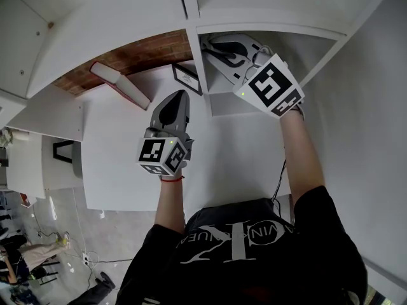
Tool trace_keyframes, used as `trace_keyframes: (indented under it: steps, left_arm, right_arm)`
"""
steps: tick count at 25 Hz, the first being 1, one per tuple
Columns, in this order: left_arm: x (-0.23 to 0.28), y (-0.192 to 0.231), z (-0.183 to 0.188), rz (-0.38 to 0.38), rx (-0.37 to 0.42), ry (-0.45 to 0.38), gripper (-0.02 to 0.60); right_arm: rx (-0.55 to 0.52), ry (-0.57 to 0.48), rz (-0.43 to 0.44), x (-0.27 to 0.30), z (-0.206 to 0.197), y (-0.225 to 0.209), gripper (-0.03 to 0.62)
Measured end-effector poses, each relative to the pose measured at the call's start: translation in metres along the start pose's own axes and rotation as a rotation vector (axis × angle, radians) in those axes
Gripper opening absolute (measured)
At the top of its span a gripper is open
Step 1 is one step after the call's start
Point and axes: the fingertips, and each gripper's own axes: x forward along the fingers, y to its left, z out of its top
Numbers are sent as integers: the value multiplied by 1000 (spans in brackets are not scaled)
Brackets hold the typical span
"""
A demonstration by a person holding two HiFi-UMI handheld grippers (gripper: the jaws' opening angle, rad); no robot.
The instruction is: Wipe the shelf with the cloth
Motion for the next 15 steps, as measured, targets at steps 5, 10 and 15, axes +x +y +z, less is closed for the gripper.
trace_keyframes:
  steps: [5,10,15]
  left_arm:
    - [-2,2,0,7,-1,2,9]
    - [-5,5,-4,14,-4,9,9]
    - [-8,6,-6,18,-10,11,9]
  right_arm:
    - [9,78,74,7,-31,22,28]
    - [-35,168,155,11,-55,41,28]
    - [-75,231,196,13,-69,56,28]
